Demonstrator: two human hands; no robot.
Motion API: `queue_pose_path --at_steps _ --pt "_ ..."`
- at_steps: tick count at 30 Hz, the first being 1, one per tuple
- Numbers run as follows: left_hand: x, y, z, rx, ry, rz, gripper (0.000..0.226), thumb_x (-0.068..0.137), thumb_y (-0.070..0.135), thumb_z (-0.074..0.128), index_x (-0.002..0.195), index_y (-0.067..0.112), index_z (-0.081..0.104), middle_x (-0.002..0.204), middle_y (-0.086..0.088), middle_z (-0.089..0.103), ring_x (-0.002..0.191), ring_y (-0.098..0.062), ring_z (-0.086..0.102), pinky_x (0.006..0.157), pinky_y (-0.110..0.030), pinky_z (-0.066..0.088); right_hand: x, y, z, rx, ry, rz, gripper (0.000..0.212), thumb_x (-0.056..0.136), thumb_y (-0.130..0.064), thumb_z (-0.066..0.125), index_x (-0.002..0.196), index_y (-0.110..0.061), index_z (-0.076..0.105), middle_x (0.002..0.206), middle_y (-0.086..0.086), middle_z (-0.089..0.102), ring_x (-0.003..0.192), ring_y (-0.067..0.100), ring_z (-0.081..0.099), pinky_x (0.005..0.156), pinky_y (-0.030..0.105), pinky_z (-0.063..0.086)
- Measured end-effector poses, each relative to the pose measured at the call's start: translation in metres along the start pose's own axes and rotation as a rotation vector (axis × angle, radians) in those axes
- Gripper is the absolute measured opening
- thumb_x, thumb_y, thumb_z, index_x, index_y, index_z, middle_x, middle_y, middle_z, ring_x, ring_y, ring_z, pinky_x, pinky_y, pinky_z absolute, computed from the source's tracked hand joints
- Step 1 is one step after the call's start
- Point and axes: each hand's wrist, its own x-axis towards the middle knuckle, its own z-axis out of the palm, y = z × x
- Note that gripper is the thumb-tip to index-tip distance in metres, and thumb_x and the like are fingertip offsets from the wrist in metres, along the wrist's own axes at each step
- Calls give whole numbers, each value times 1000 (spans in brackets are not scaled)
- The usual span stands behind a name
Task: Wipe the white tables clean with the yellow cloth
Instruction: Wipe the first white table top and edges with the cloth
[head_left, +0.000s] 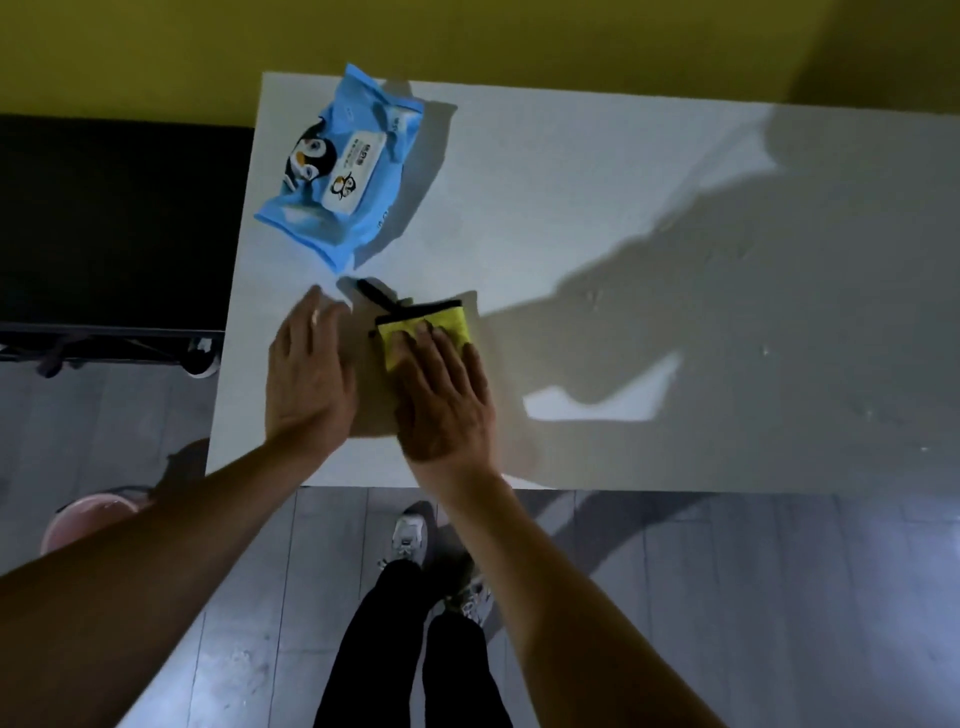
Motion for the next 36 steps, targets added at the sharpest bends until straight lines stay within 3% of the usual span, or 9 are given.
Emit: queue_pose_path --at_steps 3,5,9,12,20,24,27,31,36 --pt "-13 13 15 39 -64 121 58 94 11 49 151 -2 42 160 -25 38 148 -44 35 125 -56 26 17 38 -21 -69 6 129 53 104 -34 25 155 -24 31 163 3 27 154 21 14 125 47 12" --pt "-12 22 23 63 -68 95 64 95 9 53 156 0 35 163 -22 34 152 -42 30 128 -53 19 28 76 -39 -119 35 275 55 104 -35 18 157 -25 27 165 3 24 154 19 11 125 44 10" --pt "-11 27 33 98 -34 40 66 98 9 52 160 6 29 168 -15 28 155 -37 24 130 -50 14 40 137 -68 -172 157 571 57 104 -33 21 160 -20 18 167 3 16 155 20 8 125 44 8" --pt "-12 24 35 96 -19 46 64 99 9 50 159 7 31 168 -15 28 156 -37 22 130 -51 14 48 136 -65 -184 203 688 59 104 -34 24 160 -17 17 167 7 15 155 24 10 125 45 5" --pt "-12 21 40 97 3 44 63 105 18 45 163 7 24 171 -13 20 159 -32 17 131 -45 8 103 11 -7 -101 38 267 69 95 -31 48 158 -18 24 165 6 21 154 22 10 126 45 4" --pt "-13 17 43 109 19 62 61 106 25 32 163 8 24 171 -13 22 158 -33 19 131 -45 10 104 28 -14 -106 -16 183 66 98 -33 44 159 -24 22 166 0 18 155 17 6 126 43 2" --pt "-13 18 41 95 19 71 61 104 27 29 163 9 26 170 -13 25 157 -33 21 130 -46 12 102 74 -38 -157 -14 270 67 96 -36 47 158 -27 24 166 -1 20 154 15 11 125 37 4" --pt "-12 18 42 96 20 62 62 103 26 32 163 11 25 171 -11 23 158 -32 20 131 -44 8 99 151 -86 -158 140 506 60 91 -35 58 149 -24 46 156 6 39 141 29 37 113 39 27" --pt "-12 19 44 89 11 59 61 103 25 31 162 9 28 170 -11 24 158 -34 19 131 -46 10 112 128 -63 -207 185 477 58 101 -30 47 155 -14 33 161 12 30 152 27 21 125 40 6"
